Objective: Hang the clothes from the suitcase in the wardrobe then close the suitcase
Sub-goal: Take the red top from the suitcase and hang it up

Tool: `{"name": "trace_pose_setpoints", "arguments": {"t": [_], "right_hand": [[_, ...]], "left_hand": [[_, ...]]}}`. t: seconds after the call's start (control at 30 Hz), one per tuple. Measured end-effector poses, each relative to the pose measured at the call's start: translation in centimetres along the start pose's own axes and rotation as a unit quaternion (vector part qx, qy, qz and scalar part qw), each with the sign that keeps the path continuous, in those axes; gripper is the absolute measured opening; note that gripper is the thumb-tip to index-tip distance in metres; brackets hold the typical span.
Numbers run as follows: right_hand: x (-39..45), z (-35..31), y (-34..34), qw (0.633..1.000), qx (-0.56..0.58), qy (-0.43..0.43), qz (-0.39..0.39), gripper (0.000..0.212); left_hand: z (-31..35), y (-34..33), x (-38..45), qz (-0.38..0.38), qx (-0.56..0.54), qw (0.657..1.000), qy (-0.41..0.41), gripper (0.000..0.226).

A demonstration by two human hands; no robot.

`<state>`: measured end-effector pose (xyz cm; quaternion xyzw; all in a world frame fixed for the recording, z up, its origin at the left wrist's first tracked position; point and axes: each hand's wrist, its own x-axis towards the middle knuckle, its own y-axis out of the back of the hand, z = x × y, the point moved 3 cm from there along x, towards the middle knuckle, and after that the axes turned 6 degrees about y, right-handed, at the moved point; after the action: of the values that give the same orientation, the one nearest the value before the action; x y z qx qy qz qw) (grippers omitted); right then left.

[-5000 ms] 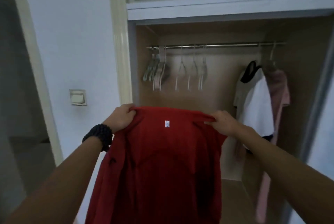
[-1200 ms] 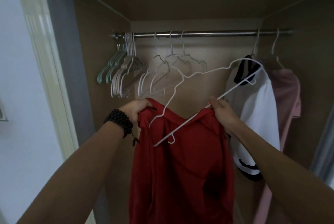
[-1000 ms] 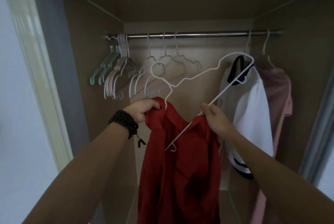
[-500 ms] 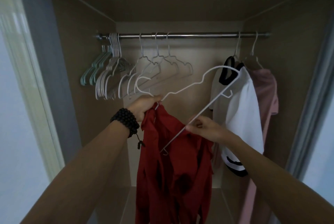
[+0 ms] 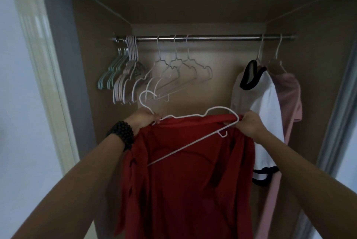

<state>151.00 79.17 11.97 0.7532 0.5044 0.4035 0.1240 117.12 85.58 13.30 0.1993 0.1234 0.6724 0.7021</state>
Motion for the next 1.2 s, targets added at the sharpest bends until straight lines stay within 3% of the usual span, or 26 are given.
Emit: {"name": "trace_pose_setpoints", "arguments": {"t": [0.17,0.3,0.37,0.4,0.47,0.5,0.53,0.57,0.63,0.67,0.7,0.77,0.83,0.93,1.0,1.07,1.13,1.2], "right_hand": [[-0.2,-2.1,1.4,0.999,0.043,0.002,0.03,0.017],[-0.5,-6.0,1.2,0.983,0.183,0.017,0.025,0.017],[-0.8,-7.1,0.9,0.955,0.284,-0.016,-0.082,0.02],[-1.3,-7.7,0.8,0.933,0.303,-0.045,-0.189,0.024],[-2.8,-8.1,0.7,0.87,0.265,-0.065,-0.411,0.032],[-3.2,-8.0,0.8,0.851,0.235,-0.058,-0.465,0.038],[-3.1,-7.6,0.9,0.861,0.199,-0.05,-0.465,0.046],[-2.7,-6.9,0.7,0.893,0.163,-0.042,-0.417,0.051],[-1.3,-5.6,0.5,0.971,0.087,0.002,-0.224,0.042],[-0.5,-4.8,0.5,0.99,0.026,0.043,-0.133,0.03],[0.1,-4.4,0.3,0.99,-0.061,0.086,-0.094,0.023],[0.6,-3.3,-1.4,0.958,-0.207,0.116,-0.158,0.047],[0.4,-3.2,-3.0,0.935,-0.259,0.118,-0.211,0.045],[0.0,-3.8,-4.4,0.953,-0.197,0.177,-0.146,0.022],[0.1,-3.5,-4.3,0.966,-0.159,0.179,-0.096,0.025],[0.6,-2.7,-3.8,0.974,-0.146,0.159,-0.066,0.029],[0.8,-2.3,-3.3,0.98,-0.13,0.141,-0.047,0.029],[0.9,-2.5,-3.0,0.985,-0.107,0.126,-0.043,0.028]], "left_hand": [[-0.6,-0.2,0.0,0.004,0.095,0.995,-0.031,0.029],[-0.4,-1.3,0.0,0.132,0.175,0.975,-0.038,0.028],[0.3,-2.3,0.1,0.157,0.126,0.979,-0.029,0.032],[0.6,-2.6,0.3,0.166,0.092,0.982,-0.021,0.032],[1.2,-3.2,0.3,0.174,0.048,0.984,-0.01,0.033],[1.4,-3.5,0.3,0.174,0.04,0.984,-0.011,0.033],[1.6,-3.7,0.3,0.172,0.032,0.984,-0.014,0.033],[1.8,-3.9,0.3,0.169,0.023,0.985,-0.018,0.032],[2.0,-4.5,0.3,0.158,0.012,0.987,-0.02,0.031],[2.0,-4.8,0.4,0.152,0.008,0.988,-0.022,0.031],[2.1,-5.1,0.6,0.145,0.007,0.989,-0.026,0.032],[2.3,-5.6,0.7,0.134,0.015,0.99,-0.029,0.034],[2.6,-6.0,0.5,0.132,0.038,0.99,-0.035,0.035],[3.4,-6.4,-0.5,0.067,0.009,0.994,-0.081,0.025],[4.0,-5.7,-1.3,-0.045,-0.087,0.992,-0.081,0.023],[3.7,-4.1,-1.3,-0.098,-0.168,0.98,-0.037,0.026],[3.0,-2.4,-1.1,-0.059,-0.178,0.982,-0.022,0.01],[2.0,-1.2,-0.6,0.03,-0.01,0.993,-0.116,0.017]]}}
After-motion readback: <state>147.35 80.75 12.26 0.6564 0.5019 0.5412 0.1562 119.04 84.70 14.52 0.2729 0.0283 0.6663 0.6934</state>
